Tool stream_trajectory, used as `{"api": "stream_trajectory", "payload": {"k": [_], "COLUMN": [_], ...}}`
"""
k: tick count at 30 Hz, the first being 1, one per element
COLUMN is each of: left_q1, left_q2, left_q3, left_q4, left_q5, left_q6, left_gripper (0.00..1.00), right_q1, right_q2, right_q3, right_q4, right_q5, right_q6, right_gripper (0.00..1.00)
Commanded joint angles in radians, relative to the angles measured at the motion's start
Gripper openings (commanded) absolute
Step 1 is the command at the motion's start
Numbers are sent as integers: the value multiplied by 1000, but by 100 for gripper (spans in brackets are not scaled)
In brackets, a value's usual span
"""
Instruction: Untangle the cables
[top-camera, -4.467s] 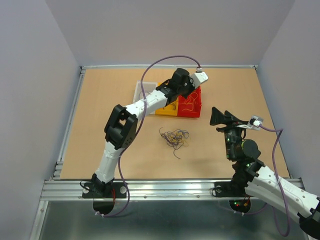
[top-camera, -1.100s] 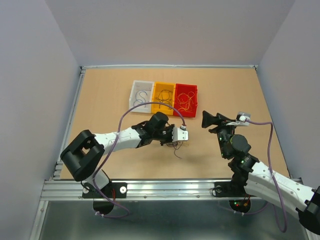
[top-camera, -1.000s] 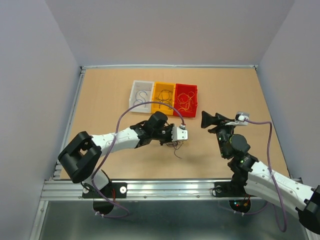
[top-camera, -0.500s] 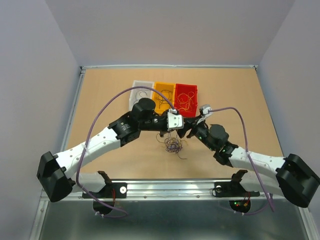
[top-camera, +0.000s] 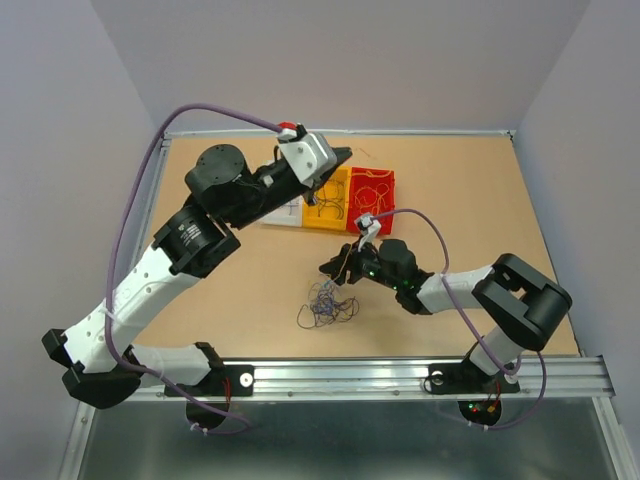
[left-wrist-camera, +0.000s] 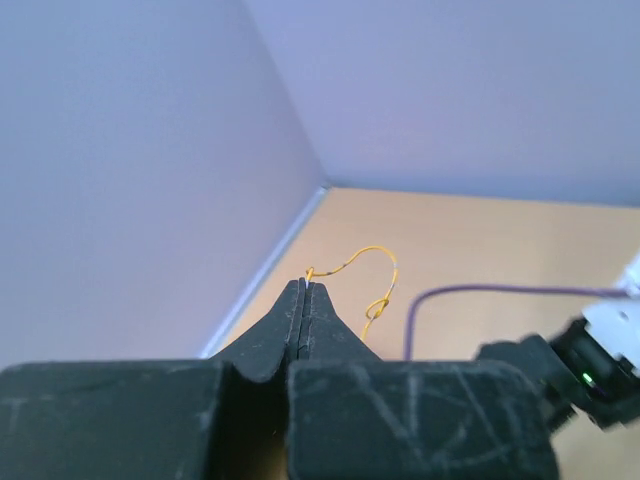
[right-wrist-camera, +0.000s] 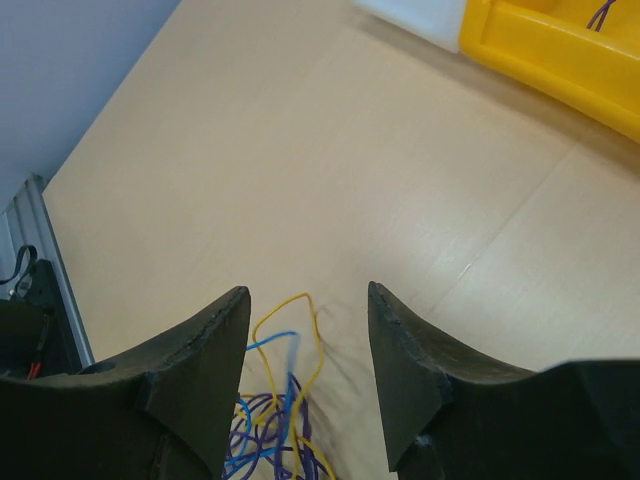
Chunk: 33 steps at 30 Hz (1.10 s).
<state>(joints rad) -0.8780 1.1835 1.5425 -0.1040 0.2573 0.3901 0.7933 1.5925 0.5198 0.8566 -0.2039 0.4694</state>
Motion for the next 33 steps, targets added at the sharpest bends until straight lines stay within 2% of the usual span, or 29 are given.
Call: {"api": "stream_trajectory", "payload": {"k": [1, 3, 8, 15, 17, 22, 30, 31, 33], "left_q1": [-3, 1, 17, 60, 105, 129, 129, 129, 129], "left_q2": [16, 28, 77, 163, 180, 189, 145, 145, 134], "left_q3": [65, 82, 126, 184, 215, 258, 235, 238, 237], "left_q4": [91, 146, 182, 233, 234, 196, 153, 138, 124], "left_q5": [-248, -366, -440, -504, -481, -351, -187, -161, -136], "left_q6": [-5, 1, -7, 10, -11, -69, -123, -131, -148], "left_gripper": [0, 0, 0, 0, 0, 0, 0, 0, 0], "right_q1": [3, 3, 4, 3, 4, 4, 4, 4, 3], "right_q2": [-35, -49, -166, -393, -463, -549, -540, -533, -491], "right_q3": [42, 39, 11, -84, -107, -110, -89, -72, -47], "right_q4": [81, 47, -8, -70, -70, -67, -54, -51, -53], "right_q5": [67, 130, 244, 474, 503, 385, 210, 134, 86], "right_q6": [29, 29, 17, -2, -17, -81, -172, -184, -222], "right_gripper": [55, 54, 53, 64, 70, 84, 87, 87, 86]}}
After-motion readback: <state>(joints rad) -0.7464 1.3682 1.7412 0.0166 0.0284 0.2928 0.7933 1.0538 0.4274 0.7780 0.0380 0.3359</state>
